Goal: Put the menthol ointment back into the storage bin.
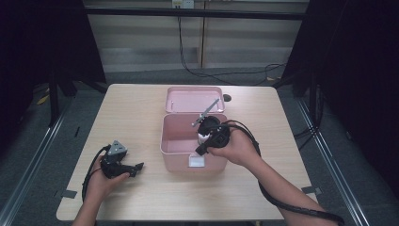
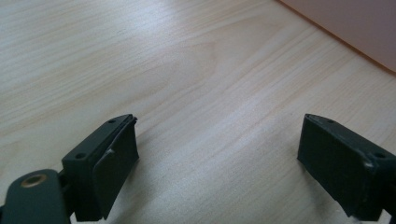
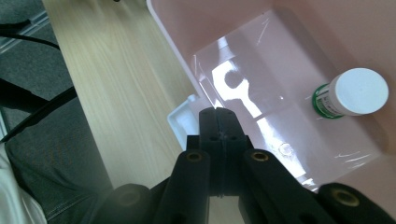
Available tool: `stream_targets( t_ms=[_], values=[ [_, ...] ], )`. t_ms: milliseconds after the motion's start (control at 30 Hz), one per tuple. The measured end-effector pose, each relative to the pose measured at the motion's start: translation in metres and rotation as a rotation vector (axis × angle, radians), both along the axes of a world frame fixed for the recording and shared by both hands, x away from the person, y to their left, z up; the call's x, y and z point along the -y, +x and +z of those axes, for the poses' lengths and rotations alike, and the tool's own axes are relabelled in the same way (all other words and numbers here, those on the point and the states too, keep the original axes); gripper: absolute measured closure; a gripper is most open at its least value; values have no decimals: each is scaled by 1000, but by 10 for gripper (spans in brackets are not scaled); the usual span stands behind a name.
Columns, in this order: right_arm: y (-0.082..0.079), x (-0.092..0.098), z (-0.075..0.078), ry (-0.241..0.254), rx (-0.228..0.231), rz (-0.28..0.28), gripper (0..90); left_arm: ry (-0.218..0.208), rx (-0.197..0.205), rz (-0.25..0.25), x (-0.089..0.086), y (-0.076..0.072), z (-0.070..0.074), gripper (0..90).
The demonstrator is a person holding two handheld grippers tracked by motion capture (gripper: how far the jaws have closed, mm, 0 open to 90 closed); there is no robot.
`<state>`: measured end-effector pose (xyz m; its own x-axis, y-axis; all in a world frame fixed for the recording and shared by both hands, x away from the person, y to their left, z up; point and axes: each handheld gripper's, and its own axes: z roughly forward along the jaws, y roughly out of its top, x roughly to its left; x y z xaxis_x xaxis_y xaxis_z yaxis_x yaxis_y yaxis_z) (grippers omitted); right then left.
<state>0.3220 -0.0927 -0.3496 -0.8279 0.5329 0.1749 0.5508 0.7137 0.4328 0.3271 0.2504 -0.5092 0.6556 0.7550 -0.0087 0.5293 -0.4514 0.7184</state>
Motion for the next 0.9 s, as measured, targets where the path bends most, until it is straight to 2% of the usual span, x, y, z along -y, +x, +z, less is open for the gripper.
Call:
stream_targets(
  t_ms=[367, 533, 700, 900],
  values=[
    [-10, -1, -9, -2, -9, 30, 900, -2, -1, 1, 0, 0, 0, 115],
    [-13, -2, -15, 18, -10, 43, 900, -1, -1, 0, 0, 0, 0, 115],
    [-16, -5, -24, -22, -10, 62, 900, 0, 0, 1, 0, 0, 0, 115],
    [-16, -4, -27, 2, 1, 62, 900, -1, -1, -3, 0, 0, 0, 113]
  ],
)
